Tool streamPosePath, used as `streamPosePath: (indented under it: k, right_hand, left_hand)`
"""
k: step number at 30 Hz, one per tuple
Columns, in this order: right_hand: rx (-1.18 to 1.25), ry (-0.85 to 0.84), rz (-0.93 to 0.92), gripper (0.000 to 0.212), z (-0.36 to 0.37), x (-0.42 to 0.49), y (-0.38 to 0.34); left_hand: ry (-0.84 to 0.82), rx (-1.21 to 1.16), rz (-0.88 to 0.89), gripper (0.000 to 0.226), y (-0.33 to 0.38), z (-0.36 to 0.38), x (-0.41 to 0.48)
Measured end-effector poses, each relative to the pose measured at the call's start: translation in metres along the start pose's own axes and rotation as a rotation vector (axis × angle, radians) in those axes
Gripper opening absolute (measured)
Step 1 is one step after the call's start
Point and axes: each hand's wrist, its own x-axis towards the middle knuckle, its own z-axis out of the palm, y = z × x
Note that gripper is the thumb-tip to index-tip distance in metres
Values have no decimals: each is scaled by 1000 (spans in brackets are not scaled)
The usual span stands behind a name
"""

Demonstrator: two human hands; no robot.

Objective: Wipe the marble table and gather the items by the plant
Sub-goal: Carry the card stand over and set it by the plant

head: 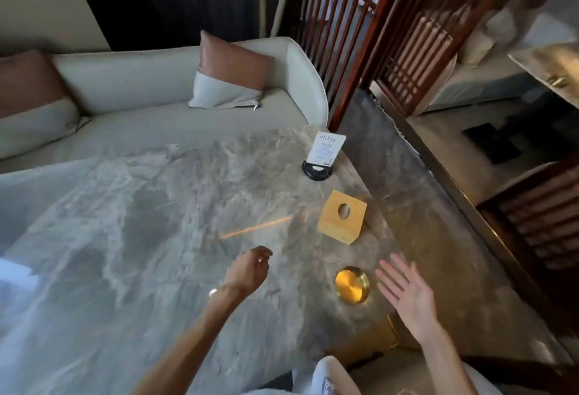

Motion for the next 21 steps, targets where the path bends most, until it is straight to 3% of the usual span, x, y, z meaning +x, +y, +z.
streamPosePath:
  k: [11, 21]
  right_hand:
    - [-121, -56, 127, 50, 1, 188, -88]
    - [-357, -124, 139, 49, 35, 255, -114]
  left_hand:
    - [-13, 120, -137, 34, 130, 72, 132]
    - [13, 82, -224, 34, 141, 78, 199]
